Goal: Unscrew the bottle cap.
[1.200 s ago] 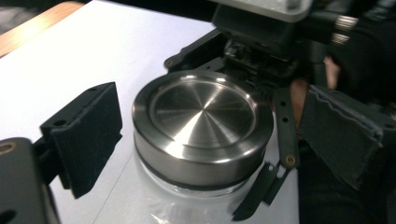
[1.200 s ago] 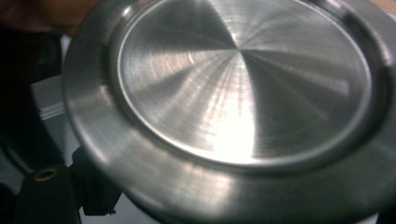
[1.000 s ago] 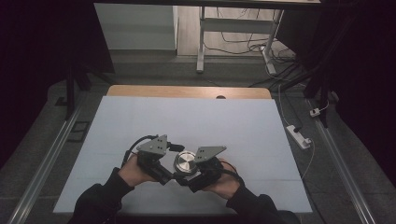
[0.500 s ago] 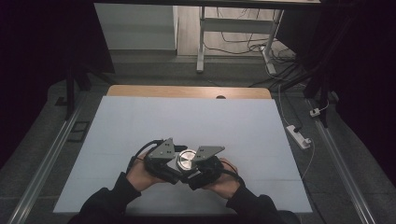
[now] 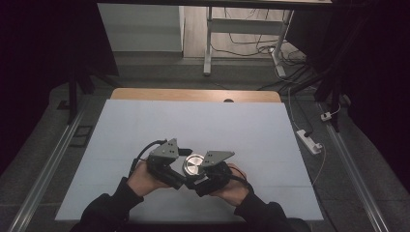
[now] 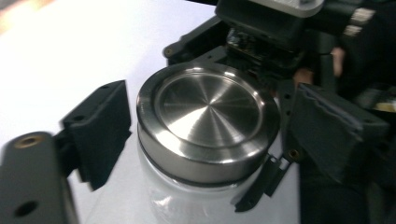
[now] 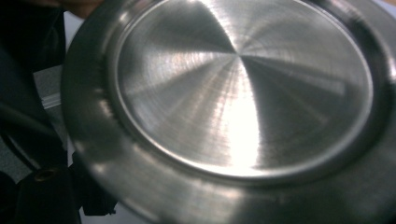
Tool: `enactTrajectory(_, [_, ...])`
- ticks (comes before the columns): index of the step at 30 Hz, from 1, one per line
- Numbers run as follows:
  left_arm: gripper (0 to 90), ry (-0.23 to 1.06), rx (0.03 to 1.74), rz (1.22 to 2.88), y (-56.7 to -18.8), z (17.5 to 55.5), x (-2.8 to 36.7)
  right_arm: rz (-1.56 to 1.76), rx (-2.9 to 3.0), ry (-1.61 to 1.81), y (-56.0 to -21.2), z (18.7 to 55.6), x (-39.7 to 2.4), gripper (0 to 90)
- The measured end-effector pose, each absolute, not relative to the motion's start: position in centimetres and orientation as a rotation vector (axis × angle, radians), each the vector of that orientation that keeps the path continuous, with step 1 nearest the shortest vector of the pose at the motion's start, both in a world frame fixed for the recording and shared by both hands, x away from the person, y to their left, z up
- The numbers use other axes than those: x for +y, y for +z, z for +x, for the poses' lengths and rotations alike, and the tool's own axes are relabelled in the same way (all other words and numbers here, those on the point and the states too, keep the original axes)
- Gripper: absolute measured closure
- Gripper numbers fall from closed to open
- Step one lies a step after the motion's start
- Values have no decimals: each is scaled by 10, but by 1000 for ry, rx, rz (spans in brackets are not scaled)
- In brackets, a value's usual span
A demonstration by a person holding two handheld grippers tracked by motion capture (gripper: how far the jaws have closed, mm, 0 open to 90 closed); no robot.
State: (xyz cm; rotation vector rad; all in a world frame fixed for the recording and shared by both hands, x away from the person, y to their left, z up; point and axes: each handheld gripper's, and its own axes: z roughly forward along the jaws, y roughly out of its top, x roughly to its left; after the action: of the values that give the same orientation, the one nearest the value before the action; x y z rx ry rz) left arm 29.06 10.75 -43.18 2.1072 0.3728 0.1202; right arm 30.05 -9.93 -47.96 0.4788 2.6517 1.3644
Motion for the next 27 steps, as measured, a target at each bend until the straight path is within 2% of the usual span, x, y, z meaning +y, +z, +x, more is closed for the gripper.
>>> enactTrajectory(3, [102, 75, 324, 2100, -434, 296, 117, 454, 2662, 1370, -480, 300, -98, 149])
enactTrajectory(6, [129, 34, 222, 2101, -440, 298, 124, 393, 2697, 1413, -479, 297, -97, 149])
enactTrajectory(9, [141, 45, 202, 2119, -441, 297, 123, 362, 2709, 1418, -479, 295, -95, 149])
enactTrajectory(11, [207, 62, 175, 2121, -440, 293, 120, 355, 2716, 1411, -480, 293, -94, 149])
enactTrajectory(13, [208, 81, 172, 2125, -440, 292, 119, 357, 2715, 1405, -480, 294, -94, 149])
enactTrajectory(16, [210, 116, 213, 2116, -439, 290, 116, 382, 2693, 1407, -480, 295, -96, 149])
enactTrajectory(22, [211, 282, 374, 2093, -439, 282, 100, 515, 2625, 1390, -478, 302, -101, 149])
enactTrajectory(27, [211, 327, 406, 2081, -437, 280, 96, 551, 2602, 1388, -478, 304, -103, 149])
